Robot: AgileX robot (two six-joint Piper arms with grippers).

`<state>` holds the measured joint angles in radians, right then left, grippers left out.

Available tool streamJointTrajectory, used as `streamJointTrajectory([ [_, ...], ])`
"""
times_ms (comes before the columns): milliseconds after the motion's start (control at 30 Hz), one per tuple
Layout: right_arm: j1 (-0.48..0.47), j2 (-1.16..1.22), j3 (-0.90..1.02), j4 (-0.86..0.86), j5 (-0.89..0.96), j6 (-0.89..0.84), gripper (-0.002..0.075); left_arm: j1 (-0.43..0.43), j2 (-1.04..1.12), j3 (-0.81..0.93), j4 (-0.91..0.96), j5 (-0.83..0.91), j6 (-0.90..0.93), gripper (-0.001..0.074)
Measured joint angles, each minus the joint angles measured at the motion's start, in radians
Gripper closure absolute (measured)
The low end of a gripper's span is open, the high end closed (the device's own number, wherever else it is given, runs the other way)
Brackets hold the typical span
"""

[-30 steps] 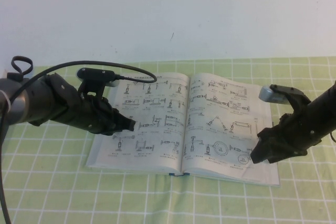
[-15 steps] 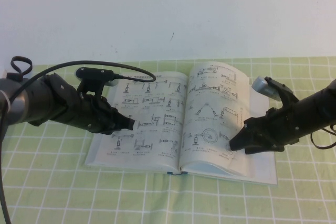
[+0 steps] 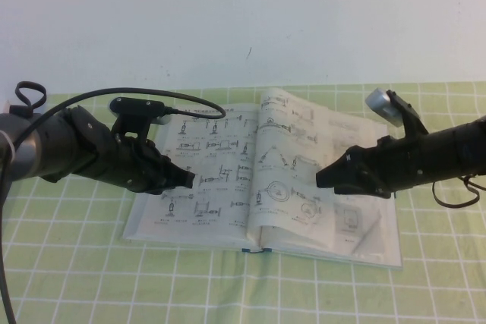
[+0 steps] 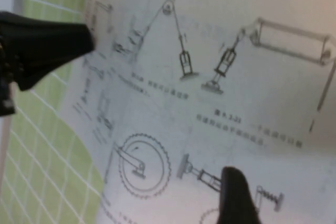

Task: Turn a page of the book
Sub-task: Open the closed book

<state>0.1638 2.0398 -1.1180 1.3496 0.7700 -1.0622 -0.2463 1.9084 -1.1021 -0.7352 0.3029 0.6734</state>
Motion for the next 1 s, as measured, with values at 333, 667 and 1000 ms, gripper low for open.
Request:
streamJointTrajectory([
  [333,0.002,0.0,-0.026,0.219,0.074,-0.156,0.0331,0.0,0.002,0.0,-0.087,0.006,0.032,0.0738],
  [667,-0.007,0.0,-0.088,-0.124,0.1,-0.016,0.0331,0.0,0.005,0.0,-0.115,0.018,0.075,0.0738],
  [1000,-0.009,-0.037,-0.181,-0.729,0.246,0.373,0.0331,0.0,0.005,0.0,-0.123,0.015,0.087,0.0738],
])
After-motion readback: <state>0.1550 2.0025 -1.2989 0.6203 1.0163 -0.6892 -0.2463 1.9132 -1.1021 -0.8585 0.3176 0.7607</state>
